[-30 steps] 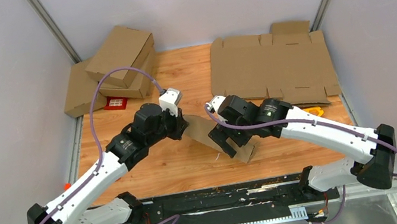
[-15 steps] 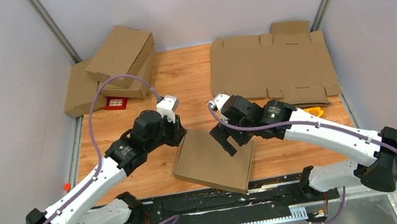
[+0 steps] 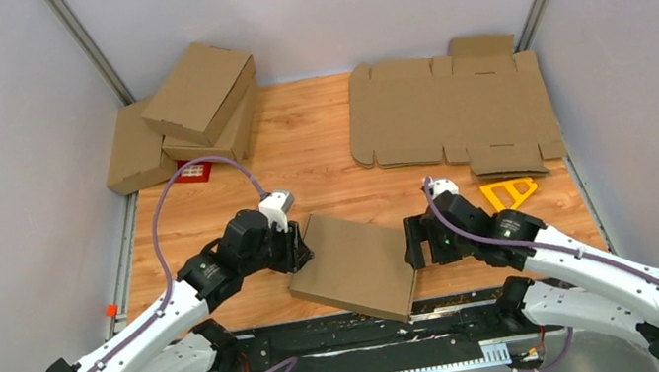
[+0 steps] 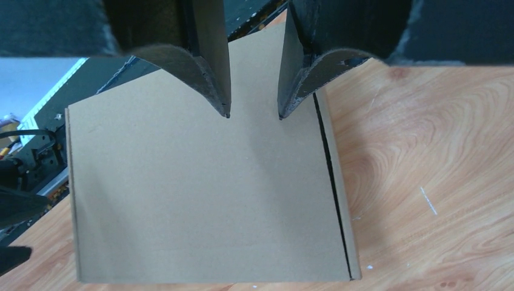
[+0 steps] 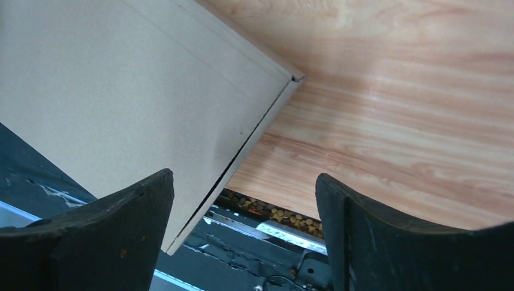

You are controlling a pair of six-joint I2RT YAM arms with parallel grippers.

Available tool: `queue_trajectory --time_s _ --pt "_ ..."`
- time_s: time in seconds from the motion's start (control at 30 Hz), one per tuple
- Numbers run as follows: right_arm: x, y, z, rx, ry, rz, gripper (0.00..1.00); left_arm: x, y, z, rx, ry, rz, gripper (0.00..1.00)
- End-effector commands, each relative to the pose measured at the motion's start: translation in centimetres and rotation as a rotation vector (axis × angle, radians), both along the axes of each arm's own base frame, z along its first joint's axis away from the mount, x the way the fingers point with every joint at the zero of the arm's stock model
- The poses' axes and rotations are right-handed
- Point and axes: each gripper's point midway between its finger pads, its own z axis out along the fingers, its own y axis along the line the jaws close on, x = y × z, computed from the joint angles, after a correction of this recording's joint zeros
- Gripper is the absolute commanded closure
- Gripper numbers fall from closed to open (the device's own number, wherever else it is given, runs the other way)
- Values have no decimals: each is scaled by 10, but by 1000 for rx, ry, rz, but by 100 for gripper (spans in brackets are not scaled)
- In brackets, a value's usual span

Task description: Fold the paper box

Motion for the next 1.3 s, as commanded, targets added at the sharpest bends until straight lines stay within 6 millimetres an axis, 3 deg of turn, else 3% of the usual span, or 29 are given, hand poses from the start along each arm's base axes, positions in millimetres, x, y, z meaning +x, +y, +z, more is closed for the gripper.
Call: queue_trajectory --time_s 0.0,0.13,0.23,0.37,0.47,0.57,0.63,0.7,0.77,0.83,1.03,1.1,1.17,1.27 --pt "6 12 6 173 -6 -166 17 4 -14 22 -93 -45 -15 57" --pt "-7 28 -16 211 86 -104 19 10 -10 31 -80 -70 16 56" --pt "-2 63 -19 305 112 -17 21 20 1 38 -46 -95 93 53" --pt "27 124 -6 418 117 55 27 38 22 44 13 -133 243 48" --pt "49 193 6 560 169 113 33 46 44 47 83 -143 332 48" --pt "83 256 12 644 162 79 39 54 69 45 115 -143 432 50" --pt "108 284 18 670 94 30 41 57 84 42 112 -126 495 52" --pt "124 298 22 695 54 8 42 57 96 41 109 -124 552 52" --pt "129 297 25 702 25 17 39 56 100 42 100 -128 570 52" --pt "131 282 27 667 -21 21 34 53 99 35 102 -100 574 51" --pt "126 206 34 606 -101 -2 30 35 132 -17 251 99 839 45" --pt "123 185 39 581 -134 -10 29 28 140 -26 331 116 877 43" --pt "118 166 43 543 -166 -18 28 19 138 -24 385 97 878 38" --pt "110 150 52 514 -208 -2 26 12 116 -17 382 72 818 18"
